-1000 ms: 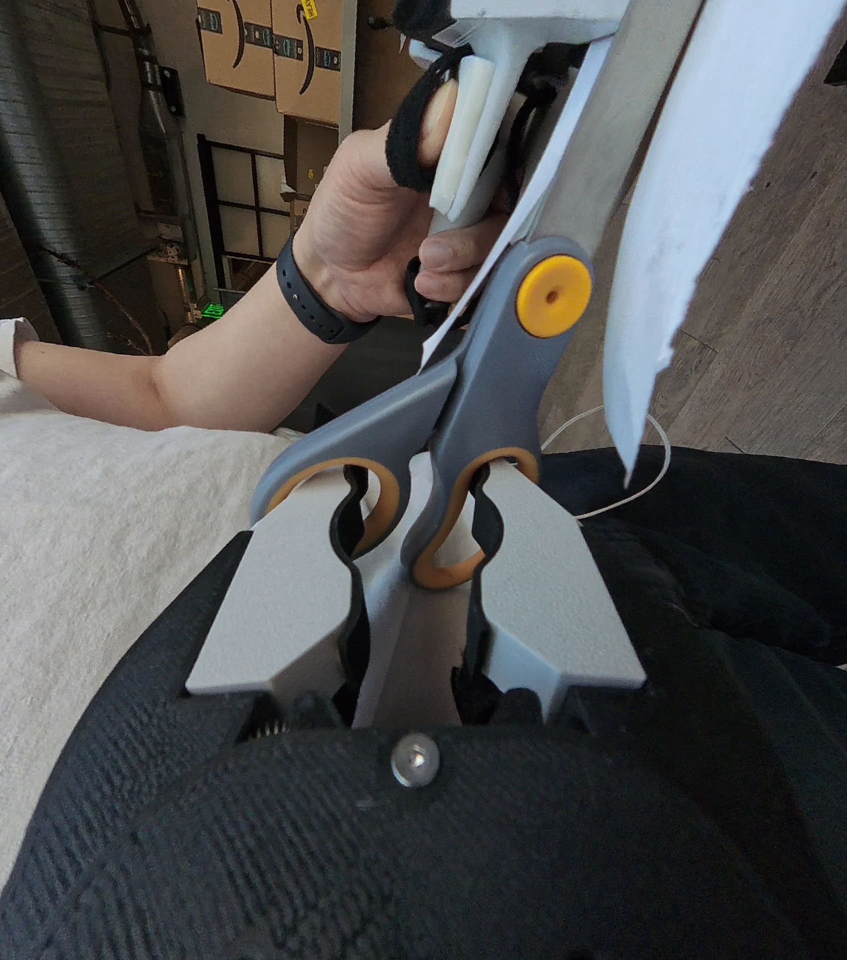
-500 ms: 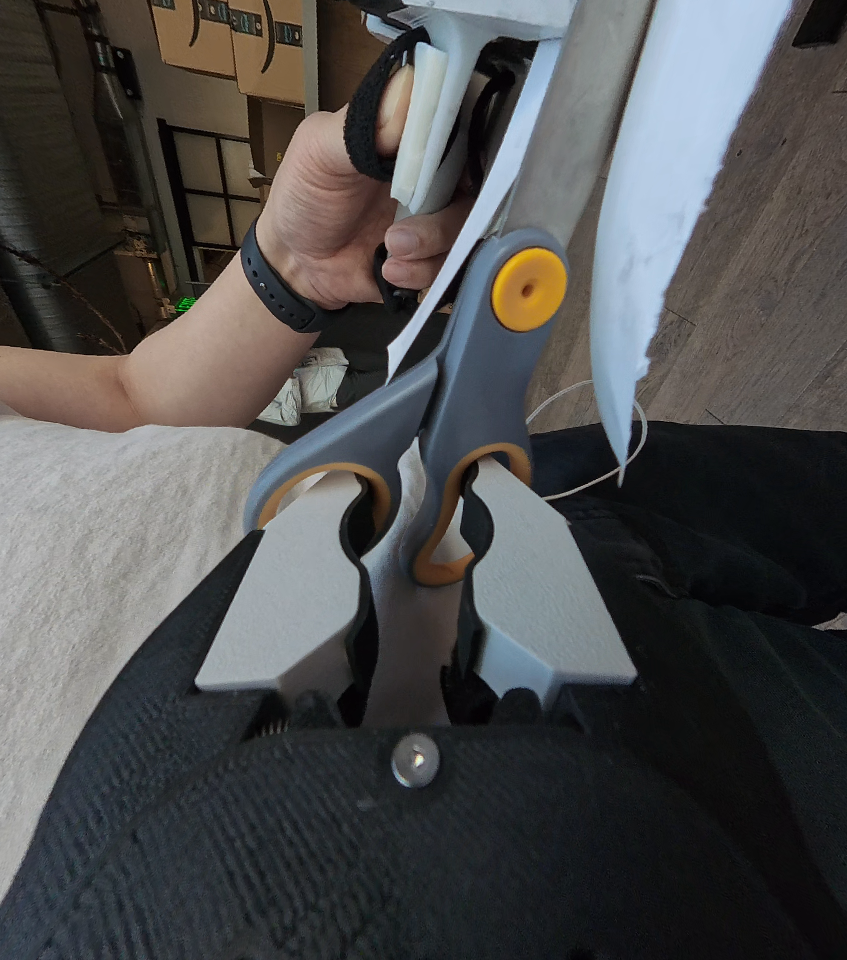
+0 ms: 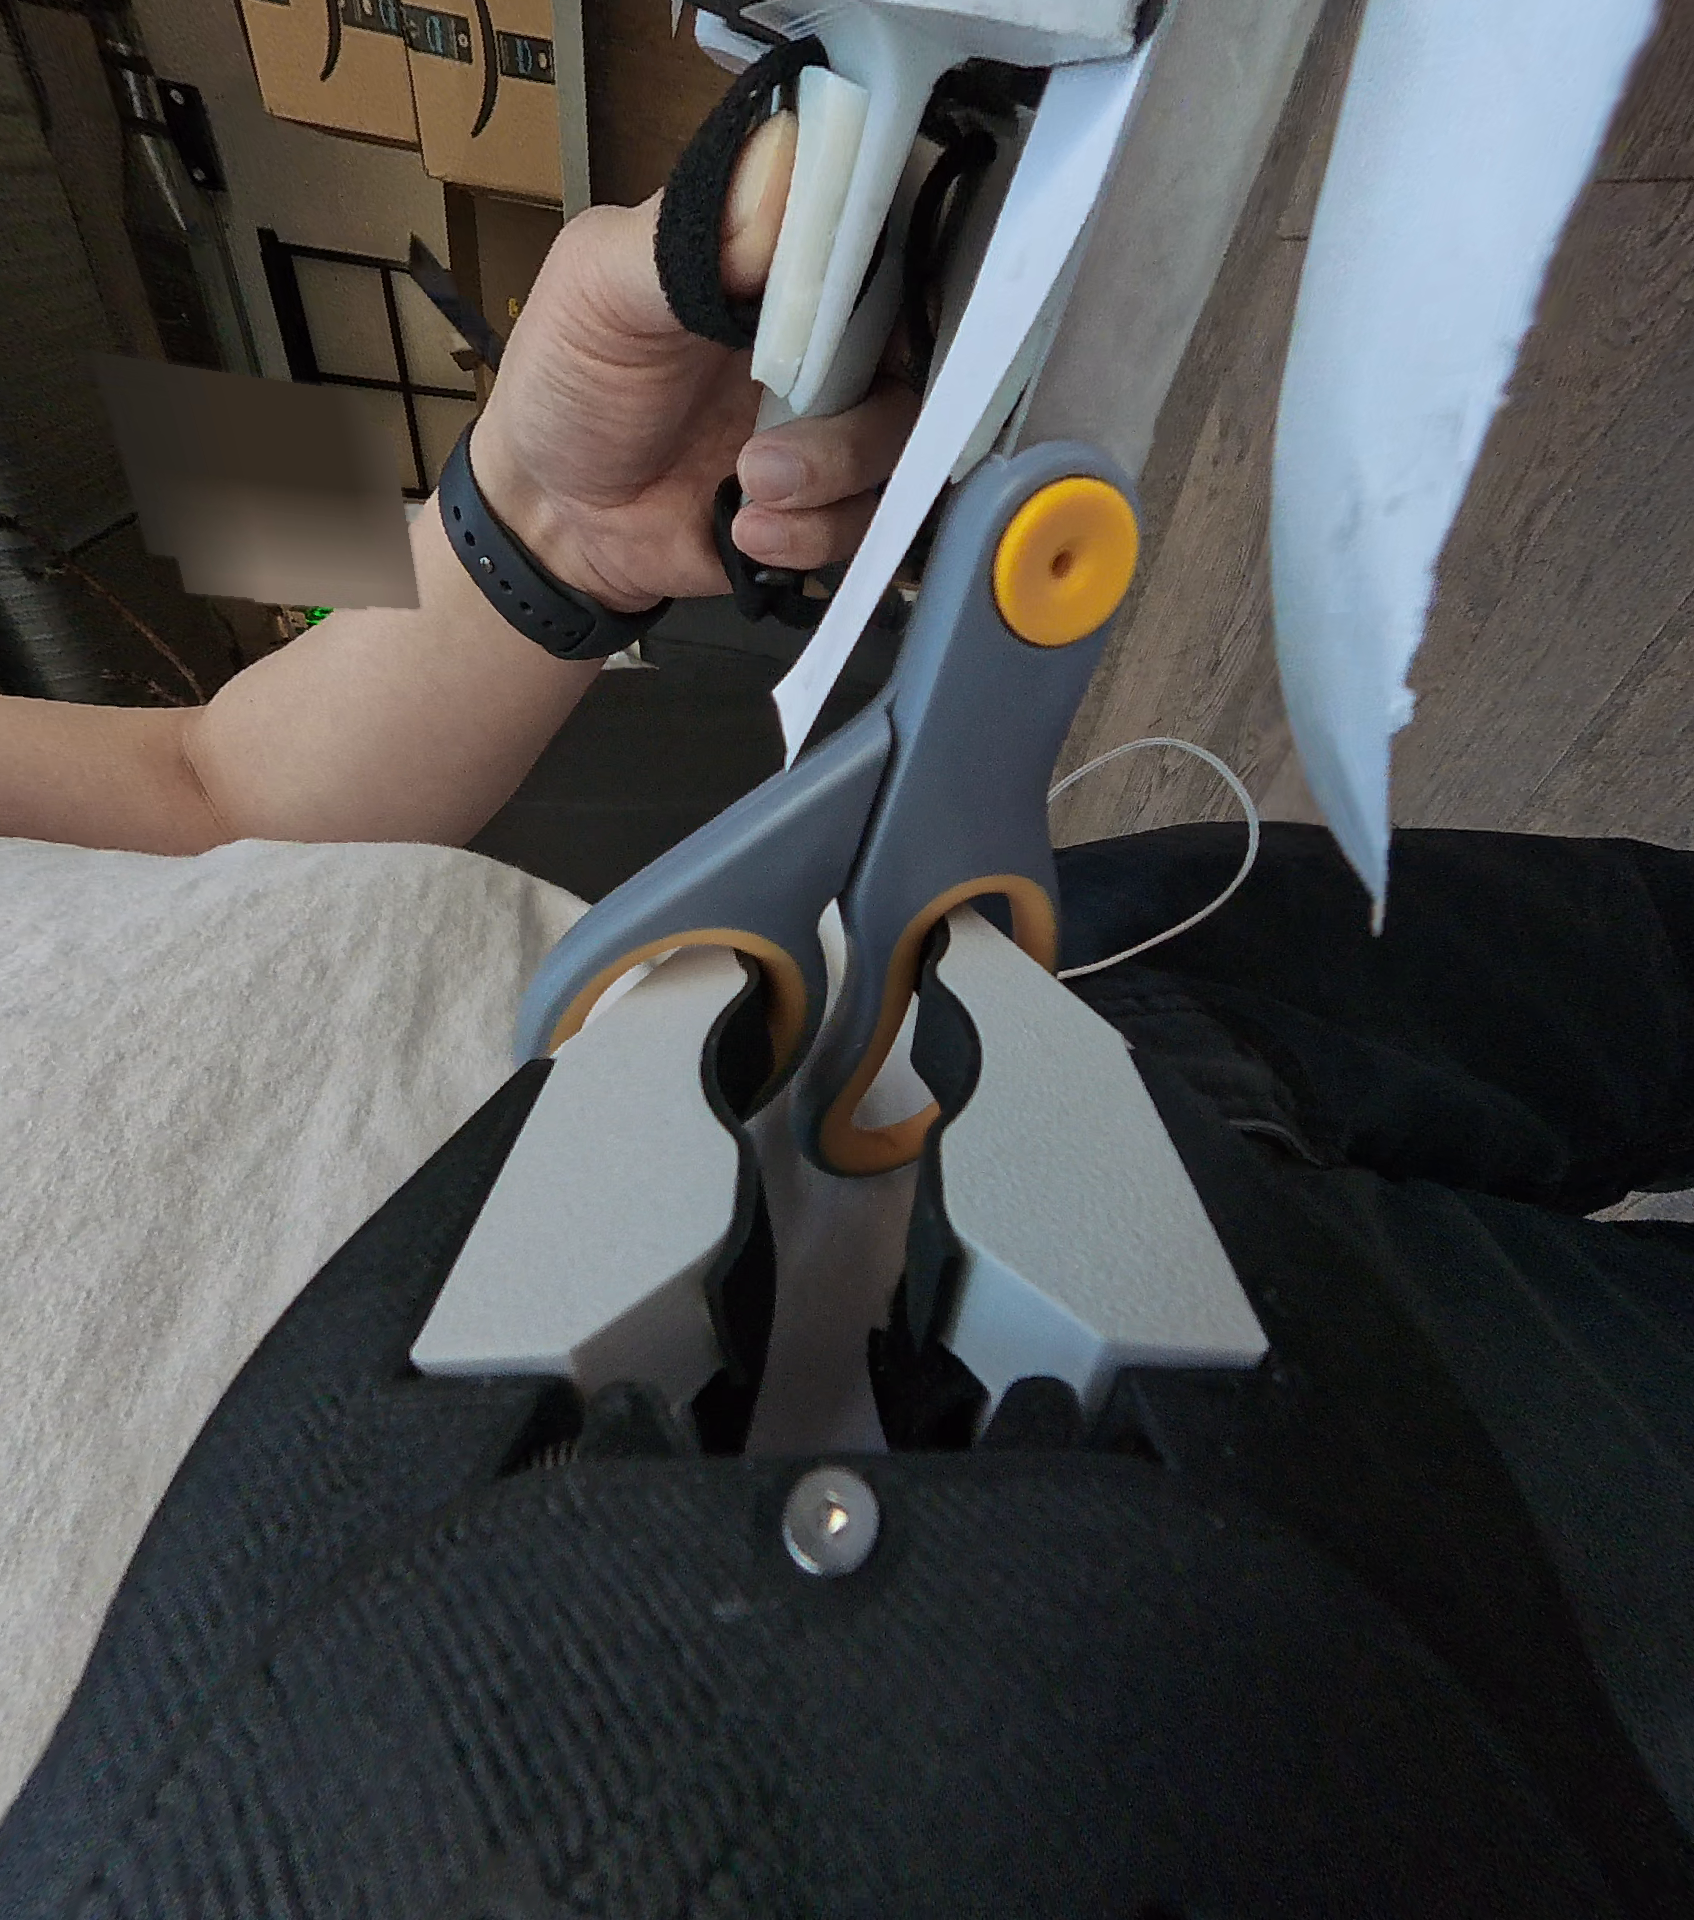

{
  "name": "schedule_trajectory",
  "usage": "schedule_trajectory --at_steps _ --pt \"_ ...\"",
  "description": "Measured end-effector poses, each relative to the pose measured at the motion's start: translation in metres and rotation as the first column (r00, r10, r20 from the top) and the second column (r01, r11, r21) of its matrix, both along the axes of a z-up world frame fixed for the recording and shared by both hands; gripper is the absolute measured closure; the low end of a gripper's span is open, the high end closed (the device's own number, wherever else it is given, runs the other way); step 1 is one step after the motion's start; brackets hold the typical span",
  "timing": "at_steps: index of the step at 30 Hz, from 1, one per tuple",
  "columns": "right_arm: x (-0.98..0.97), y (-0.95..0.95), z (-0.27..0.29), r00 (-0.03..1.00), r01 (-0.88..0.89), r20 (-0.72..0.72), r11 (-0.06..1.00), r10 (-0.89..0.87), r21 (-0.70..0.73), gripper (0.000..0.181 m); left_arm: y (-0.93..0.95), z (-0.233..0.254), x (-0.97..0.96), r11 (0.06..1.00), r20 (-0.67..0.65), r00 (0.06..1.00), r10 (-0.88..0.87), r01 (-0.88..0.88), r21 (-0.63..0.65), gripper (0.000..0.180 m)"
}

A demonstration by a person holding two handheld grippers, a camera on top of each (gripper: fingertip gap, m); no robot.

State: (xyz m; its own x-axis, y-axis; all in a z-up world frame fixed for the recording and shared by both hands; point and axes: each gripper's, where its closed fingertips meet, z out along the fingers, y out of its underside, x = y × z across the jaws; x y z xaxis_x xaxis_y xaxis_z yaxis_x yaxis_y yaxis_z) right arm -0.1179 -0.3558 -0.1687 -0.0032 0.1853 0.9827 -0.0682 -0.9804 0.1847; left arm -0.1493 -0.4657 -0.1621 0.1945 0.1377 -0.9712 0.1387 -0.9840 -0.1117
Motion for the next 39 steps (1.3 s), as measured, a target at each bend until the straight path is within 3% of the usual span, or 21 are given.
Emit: schedule_trajectory --at_steps 10,16,25,39 --pt "-0.001 0.000 0.002 1.000 0.006 0.005 1.000 -0.006 -0.001 0.181 0.000 -0.003 0.000 1.000 0.022 1.000 -0.003 0.002 0.030 0.160" --pt "-0.001 -0.003 0.003 1.000 0.022 0.004 1.000 -0.022 -0.002 0.181 -0.001 0.003 -0.004 1.000 -0.035 0.999 -0.011 0.012 0.015 0.156" --pt "-0.003 -0.003 0.016 0.997 0.052 0.060 0.999 -0.051 -0.006 0.181 0.001 0.013 -0.004 0.992 -0.079 0.997 -0.007 0.016 0.121 0.149" --pt "-0.003 -0.002 0.018 0.996 0.059 0.069 0.998 -0.058 -0.002 0.181 0.007 0.022 0.000 0.993 -0.158 0.987 -0.038 0.055 0.105 0.144"
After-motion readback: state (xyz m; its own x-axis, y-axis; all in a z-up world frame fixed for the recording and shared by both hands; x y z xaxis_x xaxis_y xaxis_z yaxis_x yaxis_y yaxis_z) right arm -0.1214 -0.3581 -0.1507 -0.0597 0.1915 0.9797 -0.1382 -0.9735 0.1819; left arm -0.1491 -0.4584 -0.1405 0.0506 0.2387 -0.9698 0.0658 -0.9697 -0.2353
